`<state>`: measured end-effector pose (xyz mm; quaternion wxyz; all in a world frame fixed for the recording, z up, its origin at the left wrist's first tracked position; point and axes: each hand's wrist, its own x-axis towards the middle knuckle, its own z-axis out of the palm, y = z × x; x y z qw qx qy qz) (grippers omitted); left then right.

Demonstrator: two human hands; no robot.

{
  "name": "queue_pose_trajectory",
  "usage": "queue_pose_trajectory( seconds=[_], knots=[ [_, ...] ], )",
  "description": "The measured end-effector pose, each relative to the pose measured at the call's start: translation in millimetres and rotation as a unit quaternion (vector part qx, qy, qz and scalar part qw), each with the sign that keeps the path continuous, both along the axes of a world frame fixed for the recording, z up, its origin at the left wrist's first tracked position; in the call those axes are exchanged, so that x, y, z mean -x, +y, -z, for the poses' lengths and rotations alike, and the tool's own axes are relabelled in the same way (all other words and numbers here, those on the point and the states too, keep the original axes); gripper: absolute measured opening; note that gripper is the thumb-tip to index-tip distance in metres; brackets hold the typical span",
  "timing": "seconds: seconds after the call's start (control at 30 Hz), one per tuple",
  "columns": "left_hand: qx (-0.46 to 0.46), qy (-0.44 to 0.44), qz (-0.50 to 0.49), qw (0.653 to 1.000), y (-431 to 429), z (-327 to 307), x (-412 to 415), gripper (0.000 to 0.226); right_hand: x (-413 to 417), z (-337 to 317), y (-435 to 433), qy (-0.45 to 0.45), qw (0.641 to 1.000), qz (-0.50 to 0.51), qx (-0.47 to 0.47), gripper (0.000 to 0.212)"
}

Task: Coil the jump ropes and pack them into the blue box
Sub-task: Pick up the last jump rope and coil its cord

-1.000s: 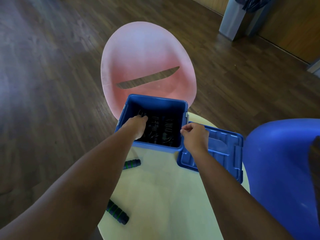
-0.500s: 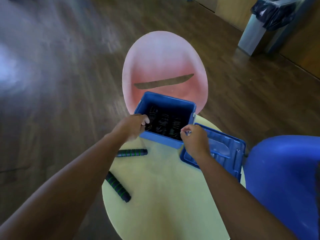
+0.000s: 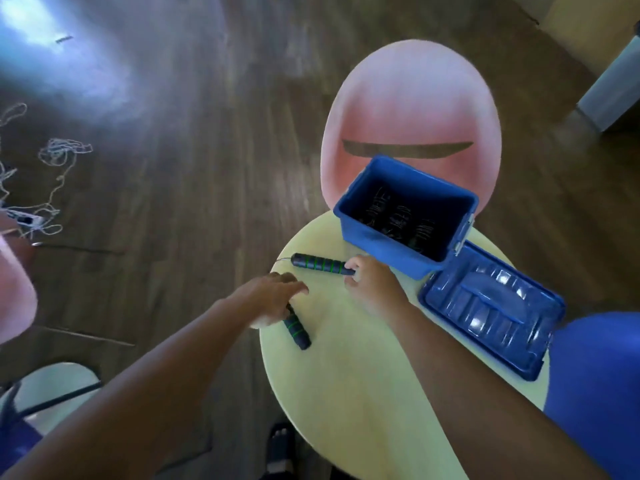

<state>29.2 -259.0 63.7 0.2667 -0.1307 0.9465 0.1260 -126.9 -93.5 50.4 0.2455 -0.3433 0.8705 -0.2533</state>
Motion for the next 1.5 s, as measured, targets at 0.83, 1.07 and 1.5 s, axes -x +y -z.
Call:
queue_pose_trajectory(
  seconds=[0.83, 1.07, 1.5],
  knots=[
    [0.08, 0.076, 0.037, 0.993, -21.5, 59.6, -40.4, 0.037, -19.0, 75.9, -29.7, 0.156, 0.979, 0.002, -0.127, 0.041],
    [-0.026, 0.159, -0.097, 0.982, -29.4, 22.7, -44.9, 0.036, -25.7, 43.5, -27.3, -0.165, 0.976, 0.116, 0.077, 0.031],
    [-0.251, 0.369, -0.264, 0.855, -15.1, -139.1, -6.4, 0.014, -49.9, -147.1, -53.0, -0.335, 0.822, 0.168, 0.427, 0.02]
  ],
)
